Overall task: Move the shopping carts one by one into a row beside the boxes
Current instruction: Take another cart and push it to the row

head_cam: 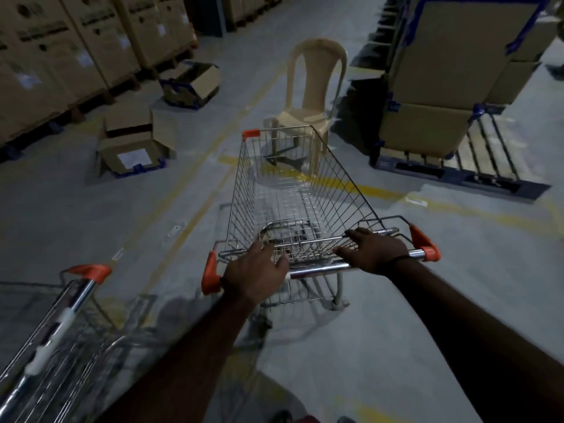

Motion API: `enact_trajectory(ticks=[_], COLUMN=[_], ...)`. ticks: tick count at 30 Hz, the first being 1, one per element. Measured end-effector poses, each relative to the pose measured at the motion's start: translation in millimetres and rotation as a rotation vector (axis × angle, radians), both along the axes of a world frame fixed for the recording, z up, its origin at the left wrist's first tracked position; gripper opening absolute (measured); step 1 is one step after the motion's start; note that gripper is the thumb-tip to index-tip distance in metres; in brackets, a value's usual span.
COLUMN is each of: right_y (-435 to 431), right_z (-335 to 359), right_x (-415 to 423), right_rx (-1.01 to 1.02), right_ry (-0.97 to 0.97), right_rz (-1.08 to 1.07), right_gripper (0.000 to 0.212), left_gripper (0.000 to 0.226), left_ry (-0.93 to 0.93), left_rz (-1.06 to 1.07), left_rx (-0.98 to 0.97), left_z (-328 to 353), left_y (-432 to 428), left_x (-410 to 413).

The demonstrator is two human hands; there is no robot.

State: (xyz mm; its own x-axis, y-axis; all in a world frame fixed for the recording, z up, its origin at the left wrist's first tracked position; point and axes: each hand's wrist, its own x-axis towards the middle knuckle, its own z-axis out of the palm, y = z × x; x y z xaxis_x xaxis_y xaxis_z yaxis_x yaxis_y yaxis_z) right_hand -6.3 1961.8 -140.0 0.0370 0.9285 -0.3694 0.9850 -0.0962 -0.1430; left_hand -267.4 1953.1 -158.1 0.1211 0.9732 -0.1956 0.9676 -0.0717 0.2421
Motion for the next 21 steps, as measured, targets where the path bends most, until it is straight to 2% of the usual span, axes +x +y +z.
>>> enact_trajectory(ticks=[13, 21], right_y=[-24, -55], right_z=[-5, -7], right_x=[0, 6], right_rx=[0.004, -0.002], right_ry=[-0.026, -0.012], right_rz=[-0.134, -0.239], right_gripper=[0.088, 0.09], left_gripper=[0.054, 0.06], left_ry=[-0.06, -0.031], left_rz=[-0.158, -0.282], left_rx=[0.083, 0.04], left_z=[-5, 0], left_y=[20, 30], left_x=[-3, 8])
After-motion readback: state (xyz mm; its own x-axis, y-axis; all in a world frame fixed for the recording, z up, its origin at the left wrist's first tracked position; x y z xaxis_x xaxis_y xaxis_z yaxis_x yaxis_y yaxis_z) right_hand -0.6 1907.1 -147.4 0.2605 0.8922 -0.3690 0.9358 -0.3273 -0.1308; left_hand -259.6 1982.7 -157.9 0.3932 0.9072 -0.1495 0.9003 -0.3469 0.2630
